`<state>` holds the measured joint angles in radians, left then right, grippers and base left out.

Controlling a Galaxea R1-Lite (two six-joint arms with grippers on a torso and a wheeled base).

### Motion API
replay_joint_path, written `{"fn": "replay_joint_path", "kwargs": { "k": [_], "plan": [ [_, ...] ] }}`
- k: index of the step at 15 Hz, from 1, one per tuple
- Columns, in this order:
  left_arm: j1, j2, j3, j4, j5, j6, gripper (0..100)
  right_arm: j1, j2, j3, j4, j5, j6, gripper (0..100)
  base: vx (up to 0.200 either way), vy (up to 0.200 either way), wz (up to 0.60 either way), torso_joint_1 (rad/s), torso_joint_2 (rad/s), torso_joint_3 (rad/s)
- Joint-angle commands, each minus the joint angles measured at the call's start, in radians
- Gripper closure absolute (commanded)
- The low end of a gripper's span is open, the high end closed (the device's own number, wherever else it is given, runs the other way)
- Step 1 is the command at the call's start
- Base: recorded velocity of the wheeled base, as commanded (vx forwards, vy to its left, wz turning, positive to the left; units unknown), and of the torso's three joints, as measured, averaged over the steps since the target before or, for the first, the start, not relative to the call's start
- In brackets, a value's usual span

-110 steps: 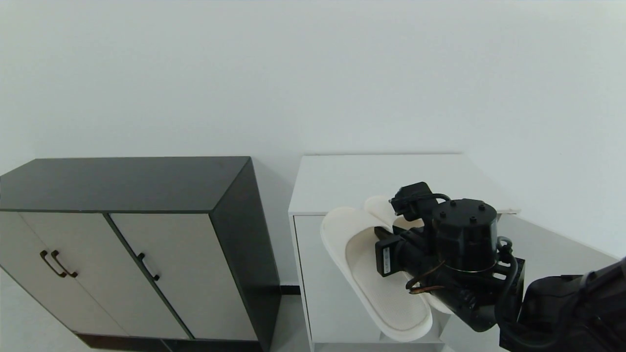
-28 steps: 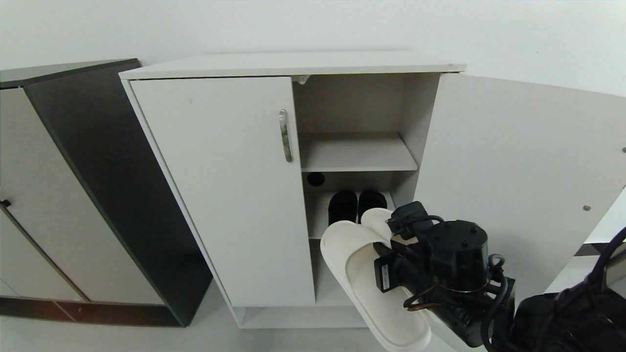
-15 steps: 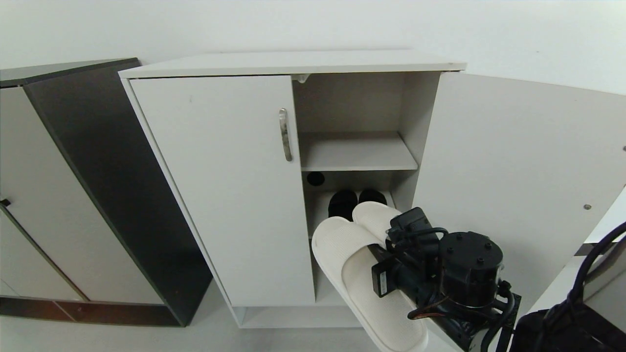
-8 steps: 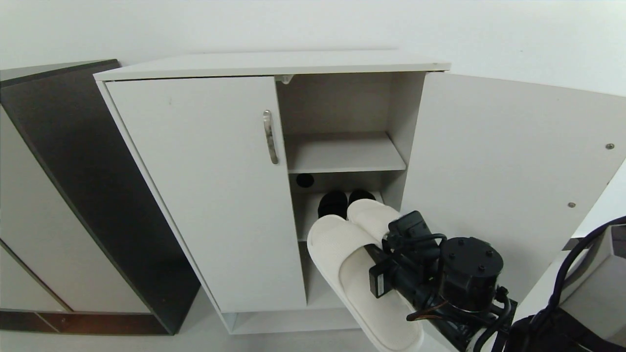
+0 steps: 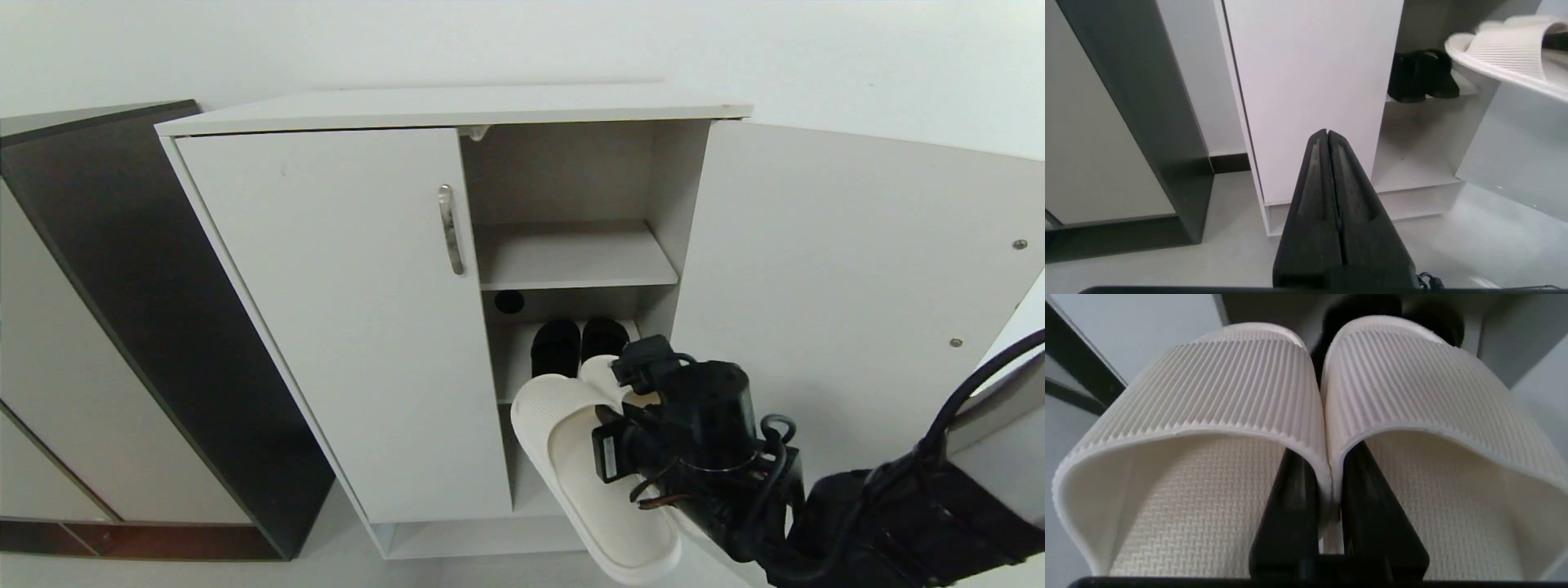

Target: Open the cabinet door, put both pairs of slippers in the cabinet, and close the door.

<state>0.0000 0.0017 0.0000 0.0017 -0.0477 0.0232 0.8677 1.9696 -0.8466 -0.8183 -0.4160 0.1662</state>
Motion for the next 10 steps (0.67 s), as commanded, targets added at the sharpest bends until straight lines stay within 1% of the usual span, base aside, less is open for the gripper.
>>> {"fn": "replay_joint_path", "kwargs": {
  "k": [1, 2, 3, 4, 5, 6, 7, 10],
  "plan": [
    [0.000, 0.000, 0.000, 0.000, 0.000, 0.000, 100, 0.054, -0.113, -0.304, 0.381, -0.162, 0.181, 100, 0.000, 0.000, 0.00, 0.000, 0.00, 0.000],
    [0.000, 0.000, 0.000, 0.000, 0.000, 0.000, 100, 0.063, -0.103, -0.381, 0.478, -0.215, 0.197, 100, 0.000, 0.000, 0.00, 0.000, 0.00, 0.000],
    [0.000, 0.000, 0.000, 0.000, 0.000, 0.000, 100, 0.071, -0.094, -0.419, 0.518, -0.242, 0.199, 100, 0.000, 0.000, 0.00, 0.000, 0.00, 0.000],
    [0.000, 0.000, 0.000, 0.000, 0.000, 0.000, 100, 0.083, -0.078, -0.479, 0.541, -0.290, 0.185, 100, 0.000, 0.000, 0.00, 0.000, 0.00, 0.000],
    [0.000, 0.000, 0.000, 0.000, 0.000, 0.000, 100, 0.083, -0.061, -0.529, 0.554, -0.314, 0.164, 100, 0.000, 0.000, 0.00, 0.000, 0.00, 0.000],
    [0.000, 0.000, 0.000, 0.000, 0.000, 0.000, 100, 0.083, -0.058, -0.539, 0.561, -0.320, 0.159, 100, 0.000, 0.000, 0.00, 0.000, 0.00, 0.000],
    [0.000, 0.000, 0.000, 0.000, 0.002, 0.000, 100, 0.083, -0.043, -0.595, 0.602, -0.348, 0.147, 100, 0.000, 0.000, 0.00, 0.000, 0.00, 0.000],
    [0.000, 0.000, 0.000, 0.000, 0.002, 0.000, 100, 0.083, -0.026, -0.597, 0.617, -0.353, 0.145, 100, 0.000, 0.000, 0.00, 0.000, 0.00, 0.000]
  ]
}}
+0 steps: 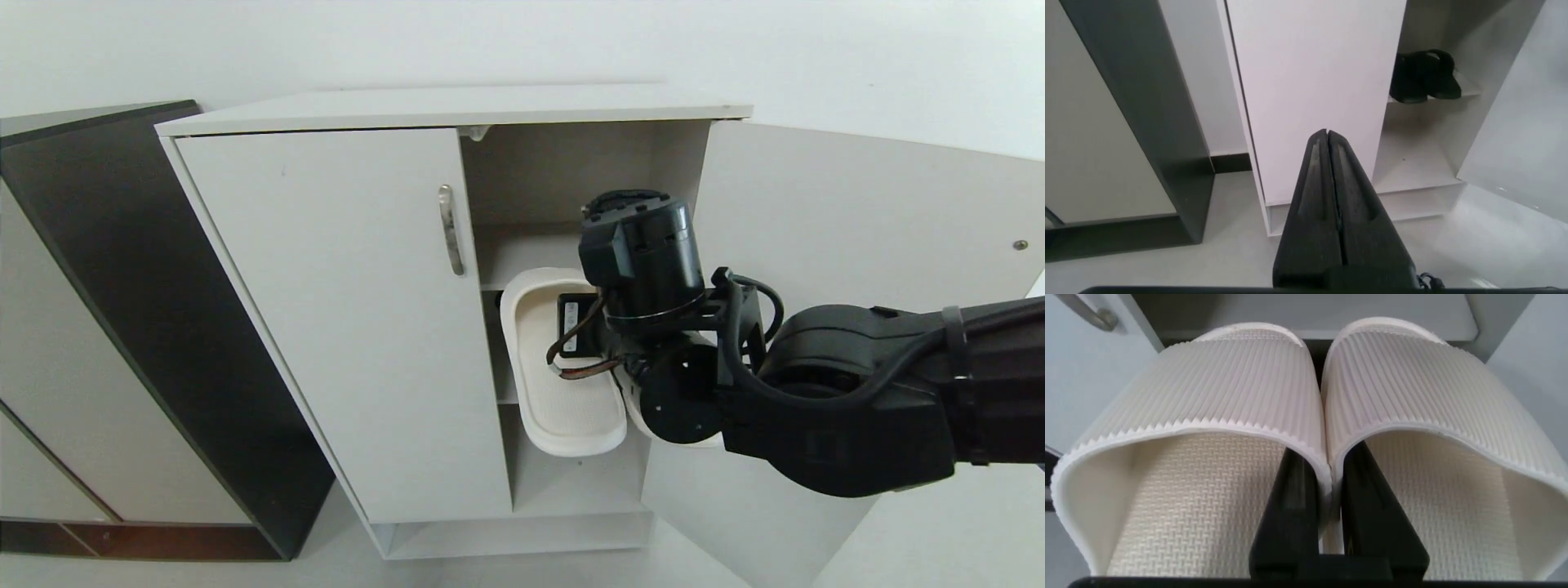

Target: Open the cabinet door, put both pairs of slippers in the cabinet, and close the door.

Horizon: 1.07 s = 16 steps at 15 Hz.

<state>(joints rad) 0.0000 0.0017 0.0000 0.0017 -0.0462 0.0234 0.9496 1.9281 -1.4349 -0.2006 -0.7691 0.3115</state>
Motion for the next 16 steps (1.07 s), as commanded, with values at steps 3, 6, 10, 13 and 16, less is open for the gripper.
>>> {"fn": "replay_joint_path", "kwargs": {
  "k": [3, 6, 10, 13, 16],
  "plan": [
    [0.000, 0.000, 0.000, 0.000, -0.001, 0.000, 100, -0.003, 0.035, 0.001, -0.003, -0.019, 0.001, 100, 0.000, 0.000, 0.00, 0.000, 0.00, 0.000],
    [0.000, 0.000, 0.000, 0.000, 0.002, -0.002, 100, -0.009, 0.040, 0.002, -0.003, -0.019, 0.000, 100, 0.067, 0.000, 0.00, -0.001, 0.00, 0.001],
    [0.000, 0.000, 0.000, 0.000, 0.000, 0.000, 100, -0.017, 0.043, 0.002, -0.005, -0.019, -0.006, 100, 0.200, 0.000, 0.00, 0.007, 0.00, 0.007],
    [0.000, 0.000, 0.000, 0.000, 0.000, 0.001, 100, -0.017, 0.045, 0.004, -0.005, -0.019, -0.006, 100, 0.200, 0.000, 0.00, 0.005, -0.01, 0.005],
    [0.000, 0.000, 0.000, 0.000, 0.000, 0.001, 100, -0.017, 0.045, 0.014, -0.006, -0.021, -0.005, 100, 0.200, 0.000, 0.00, 0.005, 0.01, 0.004]
  ]
}}
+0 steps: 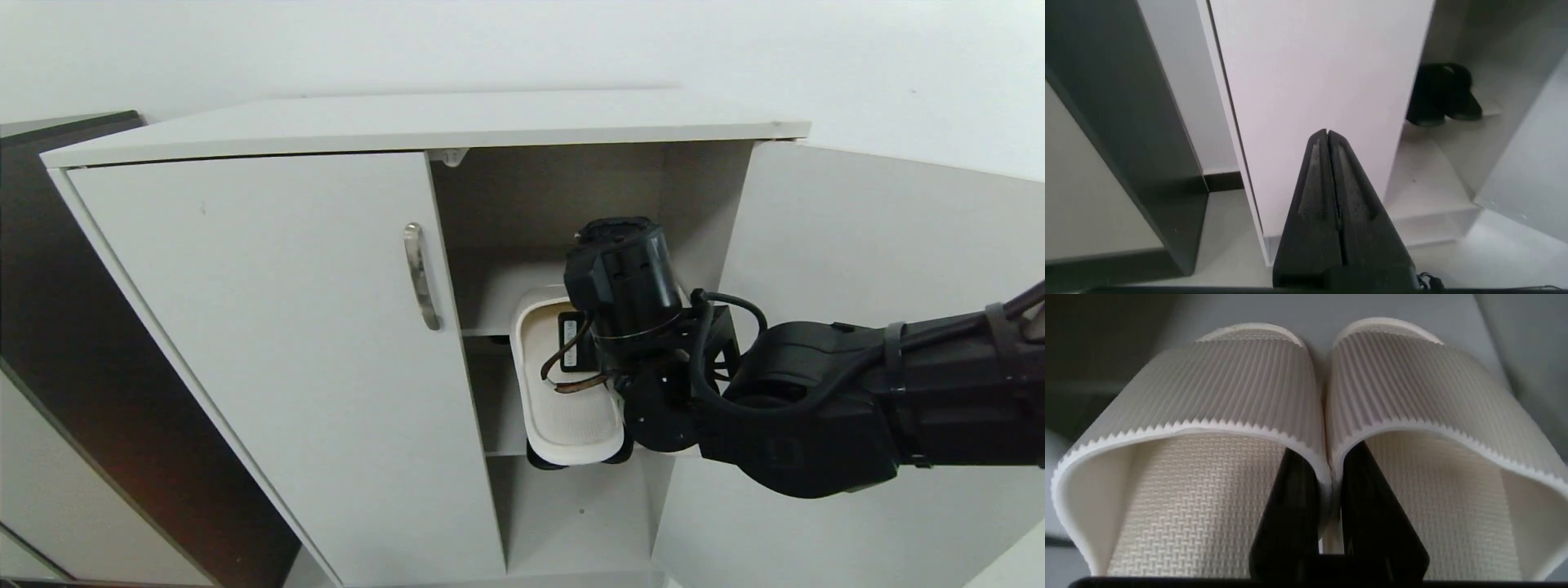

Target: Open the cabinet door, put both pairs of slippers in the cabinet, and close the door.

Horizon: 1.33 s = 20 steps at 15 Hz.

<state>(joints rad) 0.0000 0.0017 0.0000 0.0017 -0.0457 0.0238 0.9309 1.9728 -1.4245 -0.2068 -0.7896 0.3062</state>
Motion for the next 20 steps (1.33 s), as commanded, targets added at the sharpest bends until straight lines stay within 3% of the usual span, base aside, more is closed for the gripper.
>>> {"fn": "replay_joint_path", "kwargs": {
  "k": [1, 3, 9, 20],
  "plan": [
    [0.000, 0.000, 0.000, 0.000, 0.000, 0.001, 100, 0.003, 0.000, 0.007, -0.006, 0.001, 0.001, 100, 0.200, 0.000, 0.00, 0.002, 0.00, 0.002],
    [0.000, 0.000, 0.000, 0.000, -0.002, 0.002, 100, 0.003, 0.000, 0.007, -0.011, 0.001, -0.001, 100, 0.200, 0.000, 0.00, 0.000, 0.00, 0.005],
    [0.000, 0.000, 0.000, 0.000, -0.002, -0.001, 100, -0.004, 0.029, -0.013, -0.011, 0.004, -0.001, 100, 0.000, 0.000, 0.00, 0.000, 0.00, 0.000],
    [0.000, 0.000, 0.000, 0.000, -0.002, -0.001, 100, -0.144, 0.222, -0.337, 0.003, 0.047, -0.082, 100, 0.000, 0.000, 0.00, 0.000, 0.00, 0.000]
  ]
}}
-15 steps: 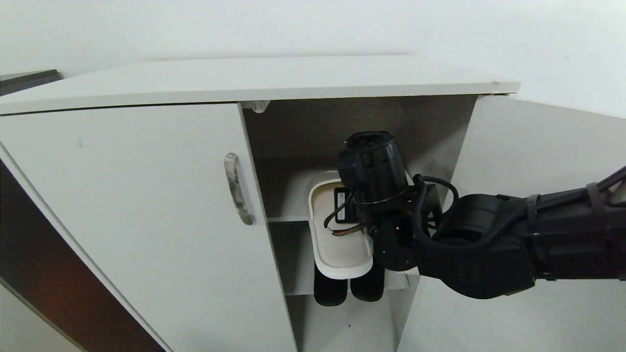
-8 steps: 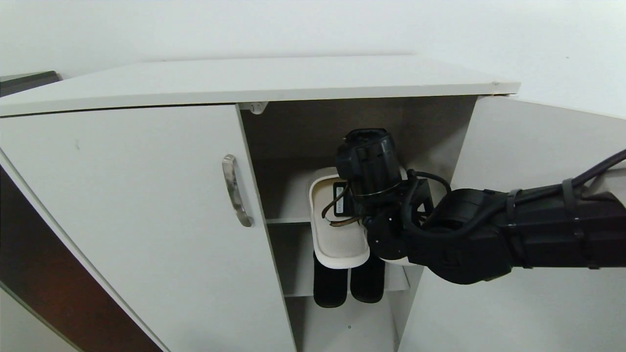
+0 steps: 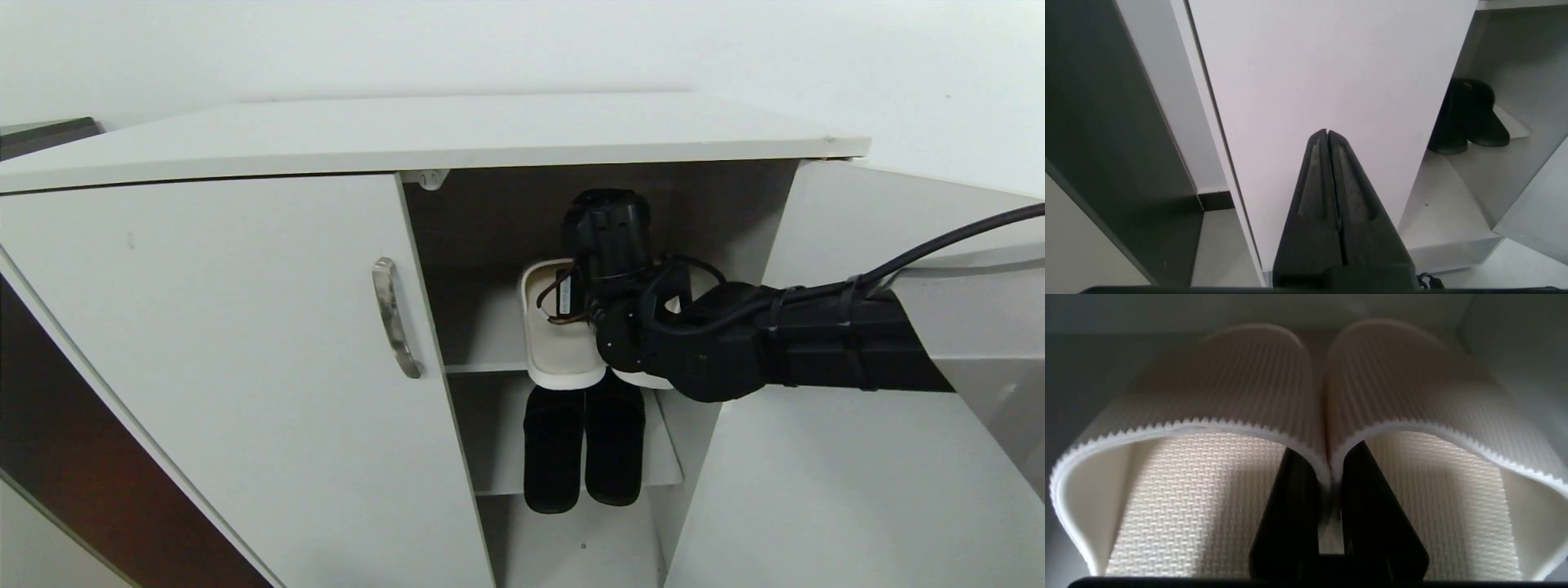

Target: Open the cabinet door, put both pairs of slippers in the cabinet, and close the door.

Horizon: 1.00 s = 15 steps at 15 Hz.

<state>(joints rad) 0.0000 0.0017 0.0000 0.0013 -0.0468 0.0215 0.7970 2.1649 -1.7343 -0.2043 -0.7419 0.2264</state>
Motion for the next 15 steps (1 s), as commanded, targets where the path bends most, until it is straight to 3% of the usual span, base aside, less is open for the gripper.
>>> {"fn": "replay_joint_path", "kwargs": {
  "k": [1, 12, 13, 15],
  "plan": [
    [0.000, 0.000, 0.000, 0.000, -0.001, 0.000, 100, -0.012, 0.033, -0.031, 0.000, -0.001, -0.001, 100, 0.000, 0.000, 0.00, 0.000, 0.00, 0.000],
    [0.000, 0.000, 0.000, 0.000, -0.001, 0.000, 100, -0.012, 0.050, -0.028, 0.000, -0.001, -0.002, 100, 0.000, 0.000, 0.00, 0.000, 0.00, 0.000],
    [0.000, 0.000, 0.000, -0.001, 0.001, 0.000, 100, -0.012, 0.052, -0.028, 0.000, -0.001, -0.002, 0, 0.000, 0.000, 0.00, 0.000, 0.00, 0.000],
    [0.000, 0.000, 0.000, -0.001, 0.001, 0.000, 100, -0.010, 0.047, -0.016, 0.000, -0.001, -0.002, 0, 0.000, 0.000, 0.00, 0.000, 0.00, 0.000]
  ]
}}
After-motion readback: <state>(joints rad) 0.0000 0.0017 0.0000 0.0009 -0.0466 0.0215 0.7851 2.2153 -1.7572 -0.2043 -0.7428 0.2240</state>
